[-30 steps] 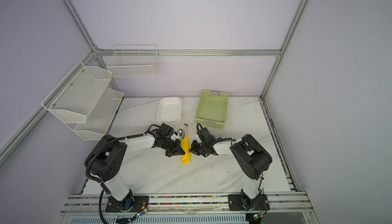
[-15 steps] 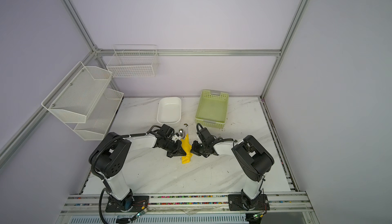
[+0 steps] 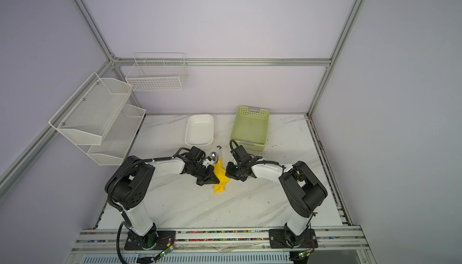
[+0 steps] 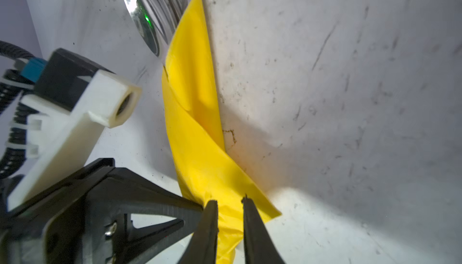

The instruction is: Place the utensils on the paper napkin and roll it up

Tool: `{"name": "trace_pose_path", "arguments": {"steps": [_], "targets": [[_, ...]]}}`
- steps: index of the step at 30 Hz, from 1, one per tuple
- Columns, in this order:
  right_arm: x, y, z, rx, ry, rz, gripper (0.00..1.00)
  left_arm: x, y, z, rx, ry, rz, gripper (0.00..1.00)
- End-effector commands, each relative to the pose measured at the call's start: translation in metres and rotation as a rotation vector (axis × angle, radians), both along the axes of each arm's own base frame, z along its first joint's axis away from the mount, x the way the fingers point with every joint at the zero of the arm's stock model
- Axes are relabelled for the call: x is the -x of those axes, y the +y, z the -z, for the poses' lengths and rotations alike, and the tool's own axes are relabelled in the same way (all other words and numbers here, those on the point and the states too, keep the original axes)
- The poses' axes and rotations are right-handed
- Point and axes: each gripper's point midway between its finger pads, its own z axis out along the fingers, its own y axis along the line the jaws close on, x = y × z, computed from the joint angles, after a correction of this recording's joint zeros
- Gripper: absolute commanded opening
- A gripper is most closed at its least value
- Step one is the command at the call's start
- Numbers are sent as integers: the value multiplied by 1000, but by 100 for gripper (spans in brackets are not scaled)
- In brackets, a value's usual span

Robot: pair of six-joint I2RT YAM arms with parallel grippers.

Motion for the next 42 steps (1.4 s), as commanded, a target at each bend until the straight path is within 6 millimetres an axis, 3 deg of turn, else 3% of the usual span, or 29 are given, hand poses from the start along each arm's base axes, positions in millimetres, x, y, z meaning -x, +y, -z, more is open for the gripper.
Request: {"name": "trace_pose_path", "arguments": {"steps": [1,8,17,23,31,42], "targets": [[4,6,2,28,8,-41,27,19,20,32,-137,94,-4,0],[4,23,13,43,21,-78,32,19,21,31,-141,92,-5,0],[9,21,43,113,65,-80,35,18,20,30,-139,88,-6,0],[12,19,46,125,69,-81,22,14,18,22,-131,69,-8,1],[16,12,53,135,66,-75,0,-2,20,-9,-153,-17,-12,9],[21,4,63,18,89,-74,0,-29,34,-49,-171,-165,-72,21]]}}
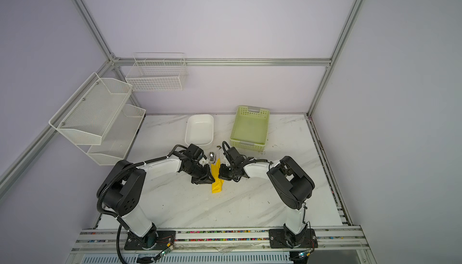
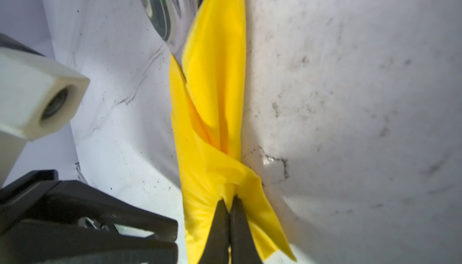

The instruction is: Place the utensils on the paper napkin and roll it up

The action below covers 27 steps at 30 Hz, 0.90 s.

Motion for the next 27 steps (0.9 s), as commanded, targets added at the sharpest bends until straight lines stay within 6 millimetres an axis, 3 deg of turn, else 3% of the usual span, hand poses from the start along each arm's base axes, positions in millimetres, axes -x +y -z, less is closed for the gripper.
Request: {"name": "trace_pose_path", "arguments": {"steps": [1,5,10,18,27], "targets": [[20,-29,37,67,99,24,0,-27,1,-33,11,-128,-11,21],[22,-34,43,14,124,36,0,-31,4,-31,57,-150,-20,27],[26,-44,55,-16,158,50,0,-41,-9,-38,178,-195,-32,43],[29,-54,67,-71,202,63,0,-46,-15,-20,234,-166,-79,46],[36,-62,82,-107,251,74,0,-35,-8,7,201,-103,-117,46]]}}
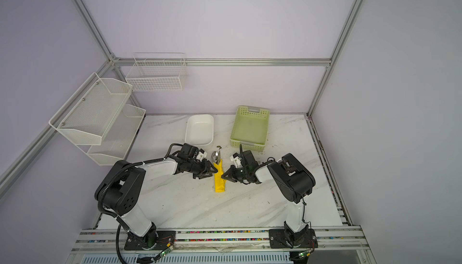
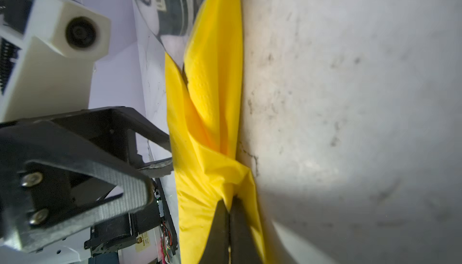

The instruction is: Place the utensils on the paper napkin and roll it up

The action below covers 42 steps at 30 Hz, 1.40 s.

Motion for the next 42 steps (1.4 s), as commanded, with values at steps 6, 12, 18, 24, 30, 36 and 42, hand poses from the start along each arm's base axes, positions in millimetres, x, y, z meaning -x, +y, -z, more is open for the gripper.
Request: {"name": "trace_pose_path", "arguments": {"steps": [6,12,18,24,30,36,42], "targets": [[37,-44,74,212,212,69,0,0,-8,9,70,6,0,47],[38,-46,76,213,216,69,0,1,-17,21,85,37,11,46],[38,-48,76,214,217,72,0,6,-20,31,53,69,10,44],[36,-47,75,210,216,74,0,14,-11,43,-60,98,18,41],[37,-47,76,213,219,72,0,17,-16,49,-79,115,34,37],[37,-48,78,216,222,74,0,18,-19,56,-94,139,32,33],[36,-48,76,212,217,74,0,22,-15,65,-130,171,19,28]]}}
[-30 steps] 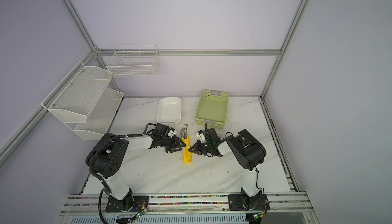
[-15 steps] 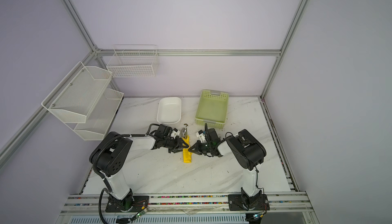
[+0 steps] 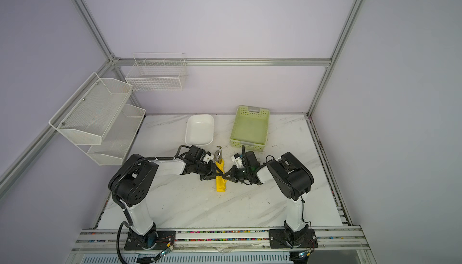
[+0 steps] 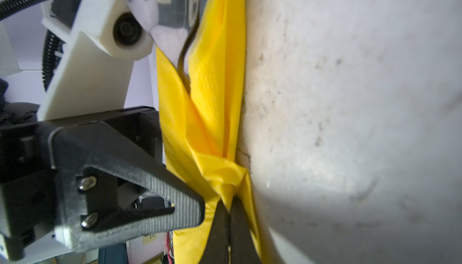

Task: Place the utensils on the paper napkin and roll it up
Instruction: 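Lift the yellow bundle upright with both grippers, utensil heads pointing up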

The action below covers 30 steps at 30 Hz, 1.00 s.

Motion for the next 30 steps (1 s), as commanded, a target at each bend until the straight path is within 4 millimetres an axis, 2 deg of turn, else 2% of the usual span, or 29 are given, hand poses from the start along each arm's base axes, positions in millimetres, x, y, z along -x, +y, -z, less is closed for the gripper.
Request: {"name": "trace_pose_path", "arguments": {"steps": [1,9,14,20,30], "targets": [[37,-44,74,255,215,77,0,21,20,48,-186,132,-34,28],[33,-41,69,244,197,72,0,27,29,58,-244,173,-31,20],[28,-37,55,219,168,74,1,21,24,49,-219,117,-10,12],[15,-32,19,194,100,79,13,6,21,29,-169,19,-10,7],[-9,-37,-55,208,-59,144,19,-16,22,-29,-77,-214,21,0]]}}
